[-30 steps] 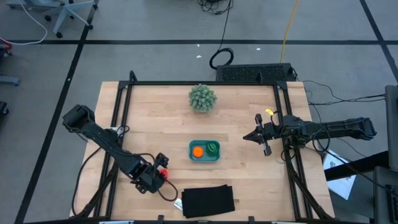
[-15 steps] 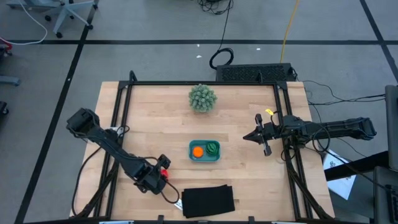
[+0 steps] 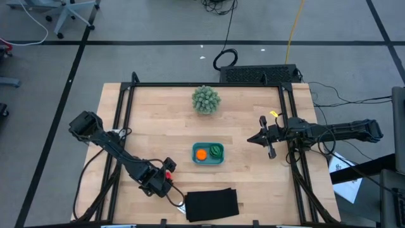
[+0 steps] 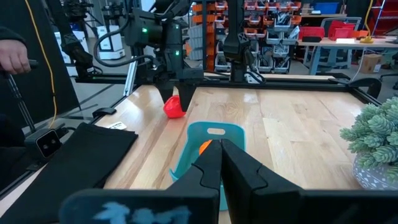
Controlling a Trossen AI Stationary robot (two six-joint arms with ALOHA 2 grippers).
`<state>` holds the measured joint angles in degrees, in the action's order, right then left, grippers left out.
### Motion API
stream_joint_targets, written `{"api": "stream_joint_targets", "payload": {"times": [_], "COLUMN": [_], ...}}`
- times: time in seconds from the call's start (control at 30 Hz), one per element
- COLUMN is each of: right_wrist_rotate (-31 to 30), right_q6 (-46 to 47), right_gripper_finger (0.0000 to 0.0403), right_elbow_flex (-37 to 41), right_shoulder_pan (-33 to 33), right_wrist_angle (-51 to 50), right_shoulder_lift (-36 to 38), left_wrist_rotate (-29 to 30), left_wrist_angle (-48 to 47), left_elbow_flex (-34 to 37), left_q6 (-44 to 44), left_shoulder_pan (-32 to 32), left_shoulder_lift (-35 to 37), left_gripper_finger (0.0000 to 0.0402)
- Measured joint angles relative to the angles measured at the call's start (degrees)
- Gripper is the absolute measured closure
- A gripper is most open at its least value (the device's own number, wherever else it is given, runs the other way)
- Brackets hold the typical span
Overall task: Pick and placing Produce into tupperware
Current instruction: Put the apple toy into the bin
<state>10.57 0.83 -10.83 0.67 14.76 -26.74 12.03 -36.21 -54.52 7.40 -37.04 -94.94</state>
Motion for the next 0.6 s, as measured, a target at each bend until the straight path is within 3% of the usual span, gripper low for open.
{"api": "stream_joint_targets", "payload": {"times": [0.6], "right_wrist_rotate": [0.0], "right_q6": [0.0], "right_gripper_finger": [0.0403], "right_elbow_flex": [0.0], "right_shoulder_pan": [0.0], "right_wrist_angle": [0.4], "right_shoulder_lift": [-0.3], "left_wrist_rotate": [-1.6], "left_wrist_angle": [0.7], "left_elbow_flex": [0.0], "left_q6": [-2.2], "left_shoulder_pan": [0.0], "left_shoulder_lift": [0.0], "left_gripper_finger": [0.0008]}}
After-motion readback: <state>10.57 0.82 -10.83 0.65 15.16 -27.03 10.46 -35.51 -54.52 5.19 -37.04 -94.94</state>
